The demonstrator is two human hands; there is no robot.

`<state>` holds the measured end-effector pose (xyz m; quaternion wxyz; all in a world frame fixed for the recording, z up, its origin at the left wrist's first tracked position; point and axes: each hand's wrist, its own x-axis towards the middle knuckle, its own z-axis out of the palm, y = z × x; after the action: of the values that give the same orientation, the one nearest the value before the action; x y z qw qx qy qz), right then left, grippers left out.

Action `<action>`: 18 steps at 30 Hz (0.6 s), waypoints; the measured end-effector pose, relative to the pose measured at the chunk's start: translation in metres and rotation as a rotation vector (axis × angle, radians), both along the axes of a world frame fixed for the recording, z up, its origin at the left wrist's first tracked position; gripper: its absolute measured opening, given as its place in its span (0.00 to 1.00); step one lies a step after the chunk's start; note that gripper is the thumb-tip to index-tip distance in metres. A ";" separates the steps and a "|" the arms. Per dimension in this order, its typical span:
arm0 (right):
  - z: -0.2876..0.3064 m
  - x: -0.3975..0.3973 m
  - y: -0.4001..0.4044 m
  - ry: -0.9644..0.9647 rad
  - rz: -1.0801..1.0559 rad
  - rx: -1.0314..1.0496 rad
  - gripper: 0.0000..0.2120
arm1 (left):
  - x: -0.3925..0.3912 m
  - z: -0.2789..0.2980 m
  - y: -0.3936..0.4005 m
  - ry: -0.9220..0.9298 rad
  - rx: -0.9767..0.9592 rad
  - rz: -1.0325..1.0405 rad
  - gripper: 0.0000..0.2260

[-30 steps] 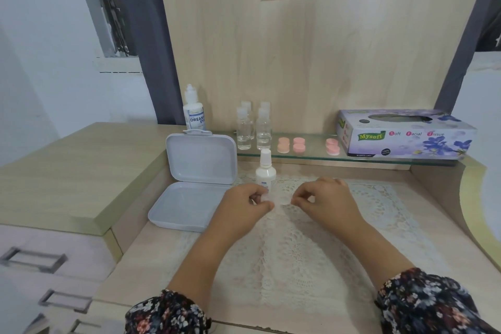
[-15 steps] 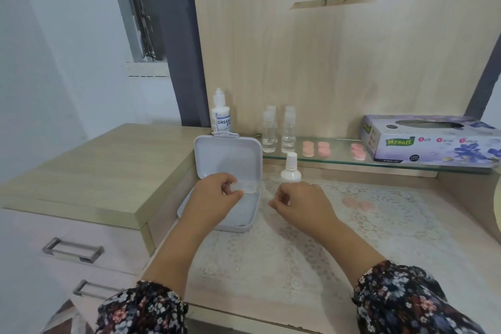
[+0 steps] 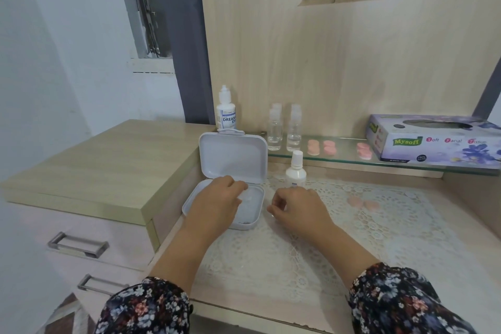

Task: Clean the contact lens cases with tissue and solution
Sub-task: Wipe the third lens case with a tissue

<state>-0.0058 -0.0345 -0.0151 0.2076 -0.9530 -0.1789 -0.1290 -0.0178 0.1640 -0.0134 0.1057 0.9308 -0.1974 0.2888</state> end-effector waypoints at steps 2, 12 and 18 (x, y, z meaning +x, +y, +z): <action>-0.001 0.000 -0.001 -0.009 0.001 -0.002 0.08 | 0.000 0.000 0.000 -0.005 -0.002 -0.005 0.18; -0.003 0.004 -0.011 -0.024 0.036 -0.023 0.09 | -0.001 -0.003 -0.004 0.027 -0.173 0.068 0.12; -0.015 0.003 -0.020 -0.034 0.192 -0.218 0.14 | 0.000 -0.001 -0.016 0.096 -0.562 0.175 0.13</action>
<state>-0.0032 -0.0543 -0.0302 0.1113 -0.9461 -0.2857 -0.1044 -0.0177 0.1479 -0.0140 0.3433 0.8911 -0.0232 0.2958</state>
